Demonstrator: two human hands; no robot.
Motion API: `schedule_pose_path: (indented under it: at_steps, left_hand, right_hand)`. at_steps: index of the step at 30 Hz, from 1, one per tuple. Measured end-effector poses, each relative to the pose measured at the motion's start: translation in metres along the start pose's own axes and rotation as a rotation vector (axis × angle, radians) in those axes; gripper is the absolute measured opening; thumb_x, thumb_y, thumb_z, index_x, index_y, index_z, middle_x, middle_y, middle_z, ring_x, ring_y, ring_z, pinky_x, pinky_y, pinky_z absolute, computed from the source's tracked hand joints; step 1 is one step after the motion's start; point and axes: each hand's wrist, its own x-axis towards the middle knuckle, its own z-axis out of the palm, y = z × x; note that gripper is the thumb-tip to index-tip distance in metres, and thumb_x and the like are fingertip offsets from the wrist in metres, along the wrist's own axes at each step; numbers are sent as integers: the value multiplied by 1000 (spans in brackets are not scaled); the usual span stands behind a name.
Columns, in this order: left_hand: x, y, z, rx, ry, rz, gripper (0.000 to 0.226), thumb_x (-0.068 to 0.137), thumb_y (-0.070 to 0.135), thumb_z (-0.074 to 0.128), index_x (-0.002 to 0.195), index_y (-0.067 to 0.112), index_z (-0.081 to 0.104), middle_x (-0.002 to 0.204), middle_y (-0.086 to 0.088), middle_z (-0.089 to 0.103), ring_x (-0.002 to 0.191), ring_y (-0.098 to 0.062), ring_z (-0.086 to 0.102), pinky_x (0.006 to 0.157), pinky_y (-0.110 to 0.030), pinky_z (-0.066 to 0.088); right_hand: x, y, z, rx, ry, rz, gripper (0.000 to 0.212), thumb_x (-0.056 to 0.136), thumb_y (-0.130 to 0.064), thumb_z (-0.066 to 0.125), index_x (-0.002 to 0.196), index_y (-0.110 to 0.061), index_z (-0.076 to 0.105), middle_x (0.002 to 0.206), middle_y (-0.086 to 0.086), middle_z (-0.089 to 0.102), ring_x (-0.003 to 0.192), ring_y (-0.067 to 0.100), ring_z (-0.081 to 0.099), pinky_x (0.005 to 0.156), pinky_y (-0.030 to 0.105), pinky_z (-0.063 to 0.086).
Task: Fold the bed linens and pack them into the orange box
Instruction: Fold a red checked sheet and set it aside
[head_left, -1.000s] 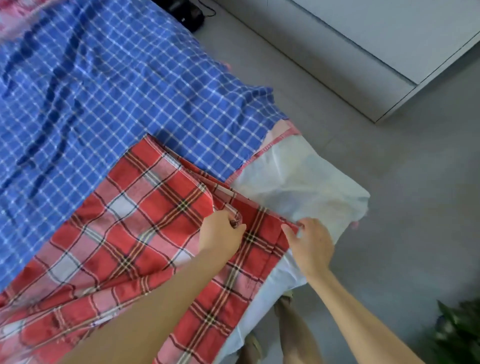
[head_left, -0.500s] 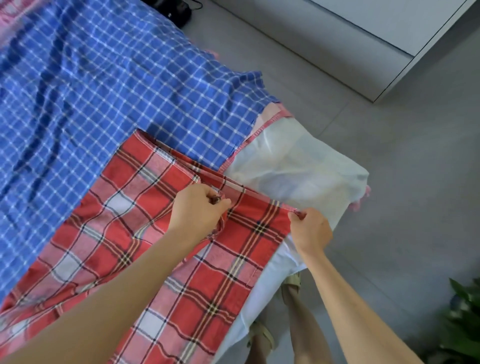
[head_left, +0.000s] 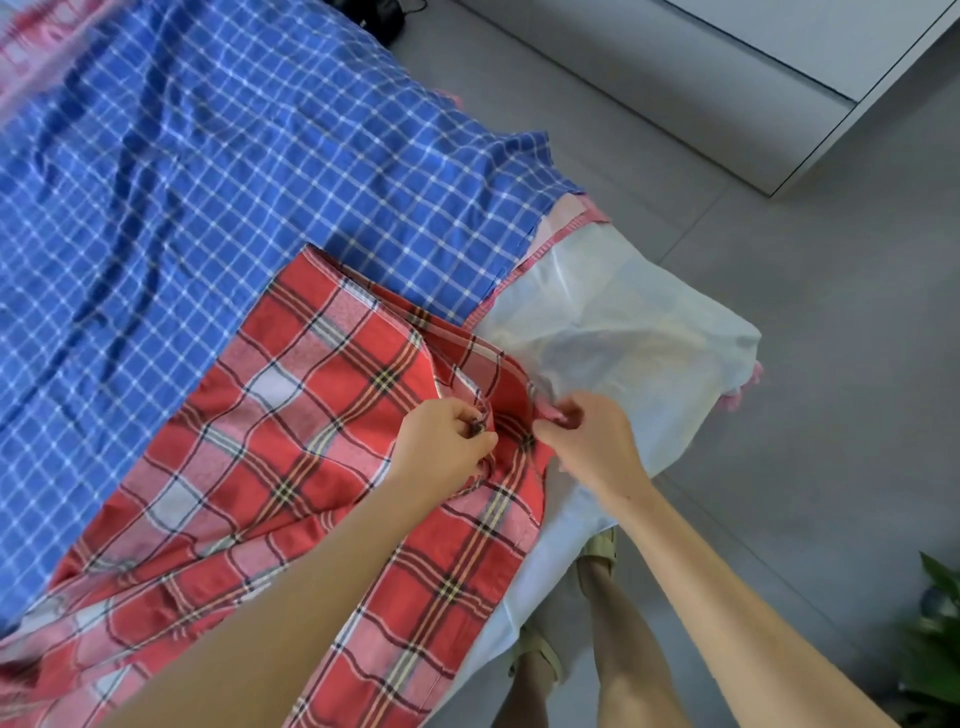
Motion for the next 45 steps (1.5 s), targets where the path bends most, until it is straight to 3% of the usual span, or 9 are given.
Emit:
schedule_pose_path:
  at_steps: [7, 13, 18, 20, 23, 27, 33, 38, 45]
  left_hand:
    - [-38, -16, -26, -174, 116, -30, 7, 74, 9, 67, 79, 14, 65, 68, -11, 71, 66, -26, 70, 75, -47, 56]
    - [-79, -14, -65, -261, 196, -27, 21, 73, 29, 72, 77, 9, 67, 68, -8, 71, 69, -26, 69, 72, -43, 57]
    - [-103, -26, -103, -205, 173, -40, 34, 71, 33, 78, 67, 5, 58, 58, -9, 56, 52, -15, 47, 50, -27, 40]
    - [-117, -32, -116, -169, 168, 3, 15, 68, 23, 76, 68, 13, 64, 63, -8, 62, 57, -15, 52, 60, -34, 46]
    - [-143, -34, -138, -4, 172, 159, 17, 67, 23, 62, 83, 20, 68, 75, 10, 66, 71, -10, 59, 70, -28, 46]
    - [-189, -31, -183, 150, 185, 396, 22, 72, 6, 57, 83, 24, 63, 67, 31, 56, 69, 5, 54, 61, -10, 38]
    - [-273, -7, -306, 320, 563, 482, 7, 79, 17, 55, 76, 24, 56, 58, 10, 52, 60, -5, 52, 53, -16, 36]
    - [-340, 22, -418, 416, 1099, 541, 17, 75, 22, 54, 85, 13, 65, 70, -5, 62, 68, -28, 55, 58, -27, 36]
    - [-440, 41, -546, 475, 1498, 481, 31, 74, 22, 50, 98, 8, 64, 95, -19, 67, 89, -38, 60, 78, -41, 48]
  right_hand:
    - [-60, -51, 33, 221, -34, -163, 26, 80, -4, 63, 67, -23, 52, 60, -9, 56, 54, -1, 53, 52, 10, 38]
    - [-101, -91, 40, 182, -120, -303, 17, 75, -2, 57, 71, -16, 65, 64, -1, 66, 63, 14, 62, 58, 29, 49]
    - [-127, -110, 46, 271, -399, -301, 30, 68, 4, 52, 78, -19, 69, 59, -14, 65, 63, 1, 63, 61, 11, 47]
    - [-133, -116, 45, 263, -354, -318, 34, 69, 9, 54, 93, -10, 70, 69, -11, 69, 67, 0, 64, 66, 16, 51]
    - [-133, -139, 43, -183, -84, -781, 63, 60, -7, 55, 121, -19, 59, 118, -4, 61, 109, 16, 57, 97, 33, 43]
    - [-139, -199, 55, -583, -315, -1080, 44, 70, -14, 67, 113, -24, 65, 145, 3, 41, 142, 28, 23, 114, 59, 6]
    - [-168, -275, 64, -510, -217, -1051, 28, 81, -54, 52, 66, -32, 57, 65, -12, 58, 87, 17, 61, 109, 41, 20]
    - [-210, -321, 60, -434, -24, -853, 28, 89, -45, 54, 76, -22, 65, 87, 7, 70, 92, 30, 63, 66, 34, 36]
    - [-256, -402, 11, -459, 151, -886, 38, 88, -42, 57, 59, -18, 52, 59, 0, 51, 62, 25, 53, 46, 29, 32]
